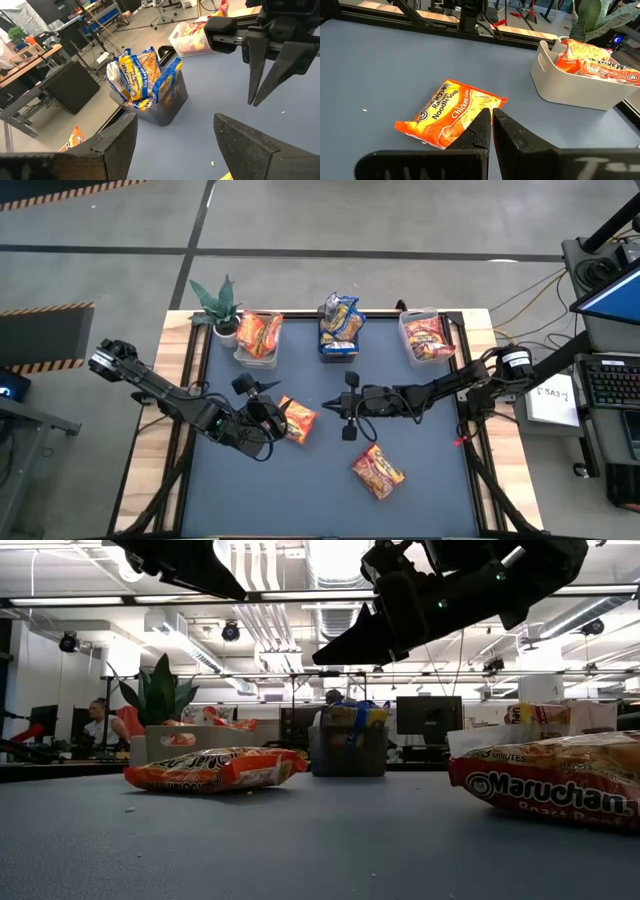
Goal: Sort Maruchan noodles
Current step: Put the orange noodle pack into the gray bin
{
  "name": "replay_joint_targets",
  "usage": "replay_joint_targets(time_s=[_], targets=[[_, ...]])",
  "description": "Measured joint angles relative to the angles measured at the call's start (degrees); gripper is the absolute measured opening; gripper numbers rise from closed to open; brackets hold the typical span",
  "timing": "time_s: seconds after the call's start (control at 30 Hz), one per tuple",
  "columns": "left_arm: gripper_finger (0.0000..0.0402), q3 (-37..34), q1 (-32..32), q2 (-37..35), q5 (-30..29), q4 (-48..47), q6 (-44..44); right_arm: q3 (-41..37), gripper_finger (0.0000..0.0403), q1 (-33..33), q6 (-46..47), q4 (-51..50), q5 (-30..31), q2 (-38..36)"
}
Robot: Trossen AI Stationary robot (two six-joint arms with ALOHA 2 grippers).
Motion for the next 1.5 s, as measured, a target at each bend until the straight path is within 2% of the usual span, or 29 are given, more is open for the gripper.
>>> replay_joint_targets(time_s=[0.23, 0.5, 0.63, 0.77, 0.93, 1.03, 1.17, 1.5], targets=[[0.0244, 0.02, 0.11, 0.00, 1.36, 0.09, -0.46, 0.00, 0.0008, 0.00, 0.07, 0.00, 0.00, 0.00], [0.0230, -0.65, 1.92, 0.00, 10.90, 0.20, -0.44, 0.00, 0.0008, 0.00, 0.04, 0.20, 0.00, 0.00], [0.0194, -3.80, 2.17, 0.00, 12.18, 0.54, -0.48, 0.00, 0.0008, 0.00, 0.92, 0.20, 0.02, 0.00], [0.0137, -9.61, 2.80, 0.00, 13.44, 4.38, -3.23, 0.00, 0.0008, 0.00, 1.80, -0.30, 0.01, 0.02], [0.0056, -16.91, 4.58, 0.00, 21.40, 14.24, -2.05, 0.00, 0.0008, 0.00, 2.12, -0.28, 0.00, 0.02], [0.0012, -18.56, 5.15, 0.00, 25.48, 14.57, -1.37, 0.00, 0.0008, -0.09, 2.19, -0.28, 0.01, 0.02], [0.0010, -20.40, 5.49, 0.00, 31.56, 13.00, -1.78, 0.00, 0.0008, -0.32, 2.71, -0.28, 0.00, 0.02], [0.0001, -25.10, 5.55, 0.00, 31.67, 14.35, -6.80, 0.00, 0.0008, -1.15, 2.63, -0.31, 0.00, 0.02]])
